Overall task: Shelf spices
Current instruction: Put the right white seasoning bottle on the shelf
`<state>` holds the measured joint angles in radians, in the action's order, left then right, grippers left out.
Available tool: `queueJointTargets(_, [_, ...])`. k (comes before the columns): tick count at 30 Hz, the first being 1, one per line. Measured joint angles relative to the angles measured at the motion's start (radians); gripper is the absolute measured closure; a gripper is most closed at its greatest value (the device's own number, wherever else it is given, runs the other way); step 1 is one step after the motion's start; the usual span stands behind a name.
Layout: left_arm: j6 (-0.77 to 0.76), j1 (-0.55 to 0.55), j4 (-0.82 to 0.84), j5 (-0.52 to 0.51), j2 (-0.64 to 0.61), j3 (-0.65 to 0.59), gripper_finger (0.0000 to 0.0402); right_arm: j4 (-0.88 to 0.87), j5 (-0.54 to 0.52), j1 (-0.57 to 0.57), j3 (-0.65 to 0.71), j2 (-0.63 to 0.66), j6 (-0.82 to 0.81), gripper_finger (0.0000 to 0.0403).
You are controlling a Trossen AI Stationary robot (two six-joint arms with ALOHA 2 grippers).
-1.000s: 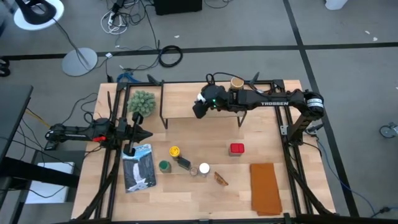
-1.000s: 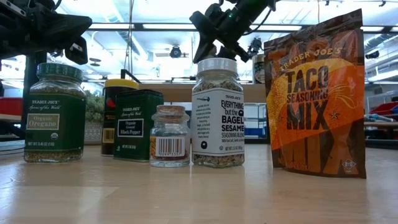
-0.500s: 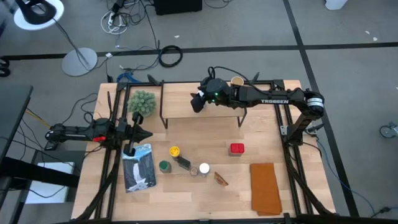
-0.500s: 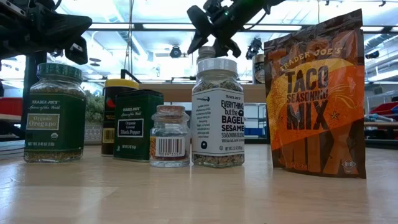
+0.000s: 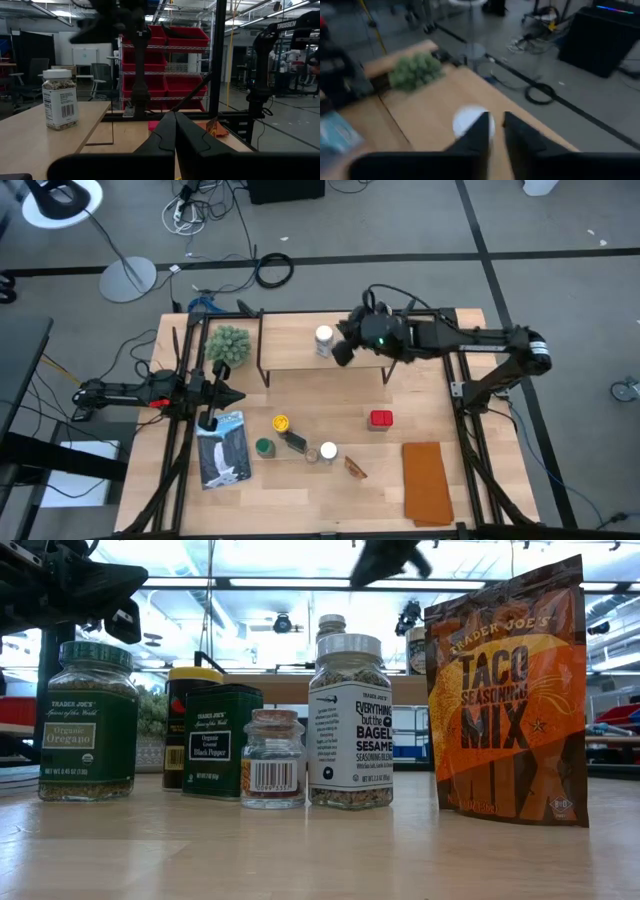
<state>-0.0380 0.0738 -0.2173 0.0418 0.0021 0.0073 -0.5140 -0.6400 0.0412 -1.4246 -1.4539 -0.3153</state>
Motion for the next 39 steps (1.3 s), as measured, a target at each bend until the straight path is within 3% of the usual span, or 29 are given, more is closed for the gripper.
queueJointTargets(4, [0.000, 0.000, 0.000, 0.000, 0.000, 0.000, 0.0396, -0.108, -0.216, -0.113, 0.040, 0.019, -0.075, 0.0388])
queueJointTargets(9, [0.000, 0.000, 0.000, 0.000, 0.000, 0.000, 0.0396, -0.121, -0.319, -0.223, 0.212, 0.041, -0.265, 0.0400])
queueJointTargets(13, [0.000, 0.000, 0.000, 0.000, 0.000, 0.000, 0.0396, 0.009, -0.333, -0.273, 0.375, 0.040, -0.379, 0.0400])
queueJointTargets(16, [0.000, 0.000, 0.000, 0.000, 0.000, 0.000, 0.0396, 0.249, -0.334, -0.280, 0.492, 0.040, -0.341, 0.0400])
queueJointTargets(19, [0.000, 0.000, 0.000, 0.000, 0.000, 0.000, 0.0396, 0.530, -0.326, -0.255, 0.579, 0.039, -0.180, 0.0401])
queueJointTargets(24, [0.000, 0.000, 0.000, 0.000, 0.000, 0.000, 0.0396, 0.835, -0.186, -0.153, 0.664, 0.033, -0.011, 0.0402])
queueJointTargets(28, [0.000, 0.000, 0.000, 0.000, 0.000, 0.000, 0.0396, 0.878, -0.153, -0.074, 0.680, 0.033, -0.003, 0.0402])
queueJointTargets(33, [0.000, 0.000, 0.000, 0.000, 0.000, 0.000, 0.0396, 0.914, -0.019, 0.009, 0.672, 0.033, 0.011, 0.0402])
queueJointTargets(39, [0.000, 0.000, 0.000, 0.000, 0.000, 0.000, 0.0396, 0.926, 0.017, 0.049, 0.672, 0.033, 0.022, 0.0403])
